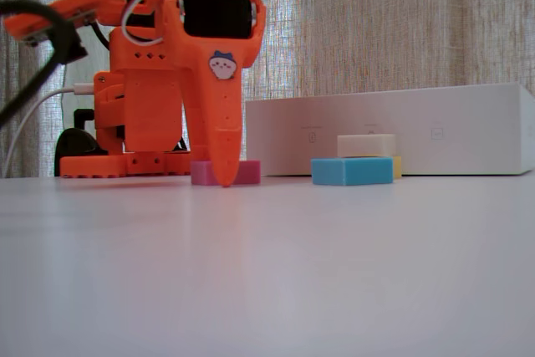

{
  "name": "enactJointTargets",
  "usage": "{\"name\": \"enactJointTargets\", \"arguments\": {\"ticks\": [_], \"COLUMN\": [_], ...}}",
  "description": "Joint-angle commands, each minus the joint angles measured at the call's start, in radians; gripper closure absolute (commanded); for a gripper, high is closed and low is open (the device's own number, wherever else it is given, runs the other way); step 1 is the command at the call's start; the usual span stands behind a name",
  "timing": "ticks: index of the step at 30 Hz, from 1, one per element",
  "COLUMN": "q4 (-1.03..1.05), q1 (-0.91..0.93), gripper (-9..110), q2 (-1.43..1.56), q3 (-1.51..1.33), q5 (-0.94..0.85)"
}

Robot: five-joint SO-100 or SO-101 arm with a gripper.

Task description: Grasp the pink cuboid and put it in the bin.

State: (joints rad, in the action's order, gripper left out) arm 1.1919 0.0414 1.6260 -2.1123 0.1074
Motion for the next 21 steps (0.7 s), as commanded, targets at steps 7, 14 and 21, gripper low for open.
{"name": "enactJointTargets", "arguments": {"ticks": [7,14,21], "q4": [-0.014,0.267,0.364], "q1": [0.051,0.011,-0.337], "gripper": [110,110,110], "q2": [0.038,0.298,0.546], "q3": [-0.018,0.344,0.699], "q5": [-0.011,-0.032,-0.178]}}
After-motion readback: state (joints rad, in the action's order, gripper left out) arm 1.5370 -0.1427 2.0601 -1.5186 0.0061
